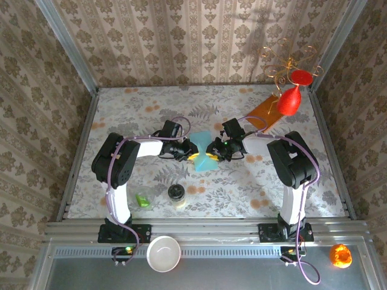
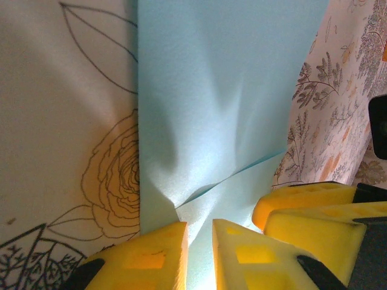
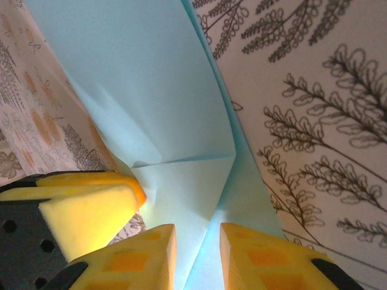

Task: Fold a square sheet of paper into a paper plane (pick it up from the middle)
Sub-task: Pick up the paper from the center of the table.

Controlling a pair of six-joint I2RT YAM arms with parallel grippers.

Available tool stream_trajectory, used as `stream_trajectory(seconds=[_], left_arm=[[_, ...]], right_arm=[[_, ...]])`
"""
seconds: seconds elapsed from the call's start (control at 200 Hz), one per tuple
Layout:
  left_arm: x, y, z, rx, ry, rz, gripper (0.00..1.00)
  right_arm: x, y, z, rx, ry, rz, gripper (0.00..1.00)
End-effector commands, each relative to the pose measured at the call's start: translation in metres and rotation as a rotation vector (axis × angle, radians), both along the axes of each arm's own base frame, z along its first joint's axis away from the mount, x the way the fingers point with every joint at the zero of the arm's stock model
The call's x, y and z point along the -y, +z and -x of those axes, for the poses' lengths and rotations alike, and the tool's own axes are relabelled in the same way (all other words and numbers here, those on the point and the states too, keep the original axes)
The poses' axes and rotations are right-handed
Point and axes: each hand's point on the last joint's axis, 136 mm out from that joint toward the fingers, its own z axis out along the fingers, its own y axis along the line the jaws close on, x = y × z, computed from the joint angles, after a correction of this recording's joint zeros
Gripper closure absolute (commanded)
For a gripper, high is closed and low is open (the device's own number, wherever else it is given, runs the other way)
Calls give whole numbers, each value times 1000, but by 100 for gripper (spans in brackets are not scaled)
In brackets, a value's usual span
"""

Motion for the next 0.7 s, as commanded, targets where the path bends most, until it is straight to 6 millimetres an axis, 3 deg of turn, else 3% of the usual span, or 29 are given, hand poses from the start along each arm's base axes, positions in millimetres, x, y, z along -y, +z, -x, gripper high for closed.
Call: stream_trajectory(seconds=[0.0,0.27,0.695], left_arm=[[-17,-31,16,-102,32,-77,80],[-17,-32,18,-106,29,-78,80],[-17,-31,17,-102,31,-76,80]], right_arm=[[0,-6,-3,-11,2,10,73],[-8,-1,-5,17,21,-34,78],[-14,7,-6,57,48,-70,80]])
